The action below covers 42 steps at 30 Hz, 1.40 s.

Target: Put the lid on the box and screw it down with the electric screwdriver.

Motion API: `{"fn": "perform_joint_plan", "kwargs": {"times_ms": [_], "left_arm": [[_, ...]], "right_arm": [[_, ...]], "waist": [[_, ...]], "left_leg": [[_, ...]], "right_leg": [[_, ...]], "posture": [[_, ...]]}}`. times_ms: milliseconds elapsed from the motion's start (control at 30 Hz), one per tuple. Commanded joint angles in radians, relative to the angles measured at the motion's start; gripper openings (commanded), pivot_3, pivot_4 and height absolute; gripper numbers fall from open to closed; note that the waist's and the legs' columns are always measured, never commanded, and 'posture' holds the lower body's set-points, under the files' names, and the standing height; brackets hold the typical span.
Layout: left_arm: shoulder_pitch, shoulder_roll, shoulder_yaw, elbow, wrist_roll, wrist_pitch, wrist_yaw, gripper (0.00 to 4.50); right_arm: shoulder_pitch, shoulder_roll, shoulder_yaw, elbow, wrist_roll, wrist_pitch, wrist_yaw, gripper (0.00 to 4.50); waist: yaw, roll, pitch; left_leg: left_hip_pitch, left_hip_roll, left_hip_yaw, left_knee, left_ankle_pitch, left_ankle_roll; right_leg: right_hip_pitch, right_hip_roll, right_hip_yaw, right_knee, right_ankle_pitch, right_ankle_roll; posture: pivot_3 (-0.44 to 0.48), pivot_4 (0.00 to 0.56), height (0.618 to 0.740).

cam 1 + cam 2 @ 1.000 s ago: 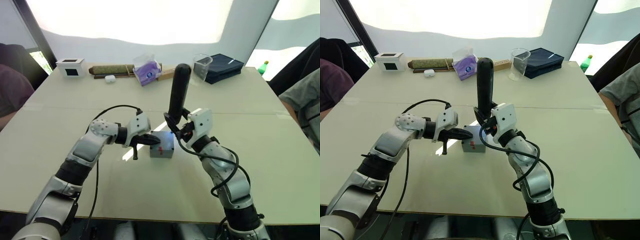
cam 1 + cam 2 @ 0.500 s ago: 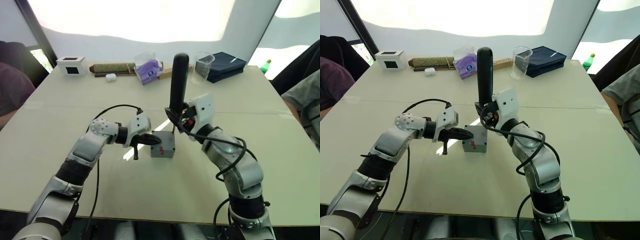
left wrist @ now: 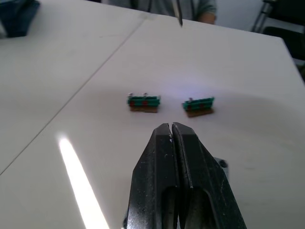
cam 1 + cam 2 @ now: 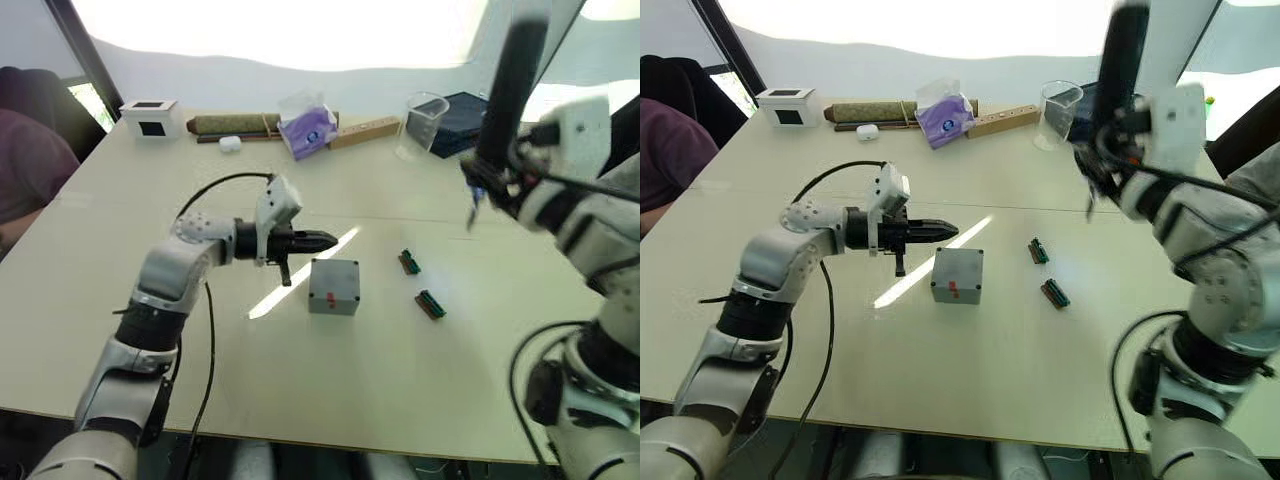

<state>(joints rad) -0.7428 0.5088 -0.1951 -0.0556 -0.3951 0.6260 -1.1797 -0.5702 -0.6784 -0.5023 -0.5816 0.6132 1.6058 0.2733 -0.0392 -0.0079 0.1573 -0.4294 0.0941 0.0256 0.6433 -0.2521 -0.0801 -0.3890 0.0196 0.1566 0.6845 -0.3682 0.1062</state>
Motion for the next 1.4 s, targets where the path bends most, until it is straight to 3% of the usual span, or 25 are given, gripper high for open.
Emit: {"fn": "perform_joint_plan", "kwargs": {"times_ms": [33,167,400,633,667,700,733,767,867,1033,1200,1333,1400], "left_arm": [[-0.006,0.040,-0.046,-0.071,-0.021,-0.019,-0.094,0.00],[-0.006,0.047,-0.072,-0.099,-0.031,-0.025,-0.125,0.00],[0.020,0.051,-0.092,-0.112,-0.011,-0.038,-0.121,0.00],[0.041,0.050,-0.111,-0.090,0.017,-0.068,-0.106,0.00],[0.041,0.050,-0.113,-0.085,0.022,-0.073,-0.105,0.00],[0.041,0.051,-0.115,-0.080,0.026,-0.076,-0.106,0.00],[0.040,0.051,-0.114,-0.074,0.027,-0.075,-0.106,0.00],[0.038,0.051,-0.113,-0.069,0.027,-0.075,-0.105,0.00],[0.035,0.052,-0.108,-0.050,0.029,-0.084,-0.109,0.00],[0.024,0.053,-0.105,-0.014,0.038,-0.099,-0.117,0.00],[-0.034,0.053,-0.046,0.090,0.024,-0.086,-0.102,0.00],[-0.094,0.036,-0.022,0.244,0.099,-0.197,-0.025,0.00],[-0.098,0.021,-0.039,0.296,0.153,-0.242,0.027,0.00]], "right_arm": [[0.241,-0.174,-0.075,0.075,0.302,0.009,0.005,2.16],[0.385,-0.271,-0.103,0.198,0.580,0.009,-0.097,2.16],[0.377,-0.285,-0.058,0.346,0.684,0.009,-0.308,2.16],[0.351,-0.301,0.009,0.422,0.719,0.009,-0.382,2.16],[0.348,-0.304,0.012,0.425,0.711,0.009,-0.385,2.91],[0.344,-0.309,0.013,0.425,0.708,0.009,-0.387,3.12],[0.341,-0.315,0.014,0.426,0.709,0.009,-0.387,3.32],[0.338,-0.322,0.015,0.421,0.708,0.009,-0.386,3.81],[0.332,-0.343,0.009,0.407,0.720,0.009,-0.376,4.43],[0.271,-0.378,-0.010,0.395,0.738,0.009,-0.378,4.43],[0.104,-0.454,-0.007,0.327,0.816,-0.013,-0.363,4.43],[0.083,-0.423,0.086,0.058,0.728,-0.210,-0.150,4.43],[0.156,-0.335,0.164,-0.072,0.697,-0.314,-0.056,4.43]], "waist": [[0.001,0.000,0.001],[-0.009,0.000,0.006],[-0.030,0.001,0.009],[-0.026,0.000,0.009],[-0.024,0.000,0.009],[-0.022,0.000,0.009],[-0.018,0.000,0.009],[-0.017,0.000,0.009],[-0.010,0.000,0.009],[-0.005,0.000,0.009],[-0.006,0.001,0.009],[-0.005,0.001,0.009],[-0.004,0.000,0.009]], "left_leg": [[0.000,0.000,0.000,0.000,0.000,0.000],[-0.001,0.000,0.001,0.001,-0.002,0.003],[0.003,-0.001,-0.001,0.005,-0.003,0.005],[0.003,-0.001,-0.001,0.003,-0.003,0.005],[0.003,-0.001,-0.001,0.004,-0.002,0.004],[0.003,-0.001,-0.001,0.004,-0.002,0.004],[0.003,-0.001,-0.001,0.004,-0.002,0.004],[0.003,-0.001,-0.001,0.004,-0.002,0.005],[0.003,-0.001,-0.001,0.004,-0.003,0.005],[0.003,-0.001,-0.001,0.004,-0.003,0.005],[0.002,-0.001,0.000,0.004,-0.003,0.005],[0.002,0.000,-0.001,0.002,-0.003,0.005],[0.002,0.000,-0.002,0.002,-0.003,0.005]], "right_leg": [[0.000,0.000,0.000,0.000,0.000,0.000],[0.001,0.001,0.003,-0.003,0.000,0.000],[0.005,0.002,0.008,-0.001,0.003,0.005],[0.004,0.002,0.007,-0.002,0.003,0.005],[0.004,0.002,0.007,-0.002,0.003,0.005],[0.004,0.002,0.007,-0.002,0.003,0.005],[0.004,0.002,0.007,-0.002,0.003,0.005],[0.004,0.002,0.007,-0.002,0.003,0.005],[0.004,0.002,0.007,-0.002,0.003,0.005],[0.004,0.002,0.007,-0.002,0.003,0.005],[0.003,0.001,0.007,-0.001,0.003,0.005],[0.001,0.002,0.007,-0.001,0.002,0.004],[0.001,0.002,0.006,-0.001,0.002,0.004]], "posture": [[0.000,0.150,0.739],[0.000,0.150,0.739],[0.000,0.150,0.739],[0.000,0.150,0.739],[0.000,0.150,0.739],[0.000,0.150,0.739],[0.000,0.150,0.739],[0.000,0.150,0.739],[0.000,0.150,0.739],[0.000,0.150,0.739],[0.000,0.150,0.739],[0.000,0.150,0.739],[0.000,0.150,0.739]]}}
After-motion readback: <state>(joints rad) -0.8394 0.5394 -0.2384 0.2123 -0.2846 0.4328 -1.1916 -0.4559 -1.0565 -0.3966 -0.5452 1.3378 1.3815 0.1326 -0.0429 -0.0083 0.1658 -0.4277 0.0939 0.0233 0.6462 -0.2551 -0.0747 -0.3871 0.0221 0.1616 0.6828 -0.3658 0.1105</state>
